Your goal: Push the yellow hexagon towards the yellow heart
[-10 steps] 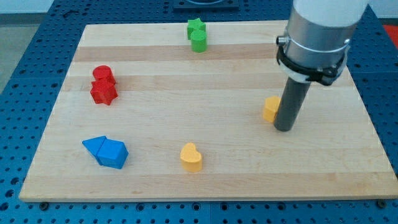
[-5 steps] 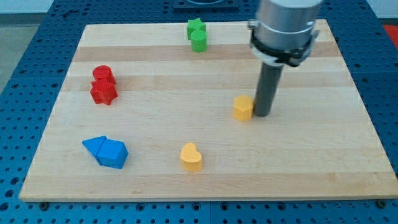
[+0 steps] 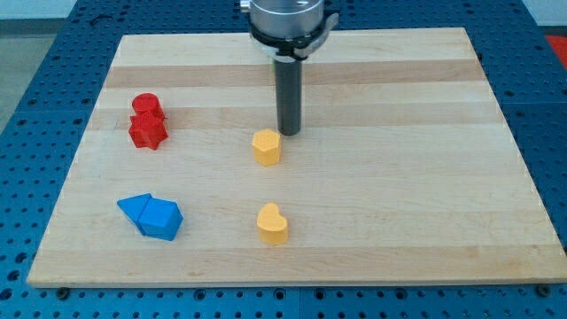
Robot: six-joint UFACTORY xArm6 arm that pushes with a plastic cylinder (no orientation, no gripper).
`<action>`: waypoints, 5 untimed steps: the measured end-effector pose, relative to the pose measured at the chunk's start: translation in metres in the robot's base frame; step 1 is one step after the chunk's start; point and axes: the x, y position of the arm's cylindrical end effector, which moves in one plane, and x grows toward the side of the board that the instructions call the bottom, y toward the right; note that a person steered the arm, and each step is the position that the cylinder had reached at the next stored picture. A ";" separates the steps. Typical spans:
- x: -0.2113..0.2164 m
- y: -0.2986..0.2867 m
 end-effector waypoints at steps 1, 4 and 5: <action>0.002 -0.036; 0.045 0.014; 0.044 0.014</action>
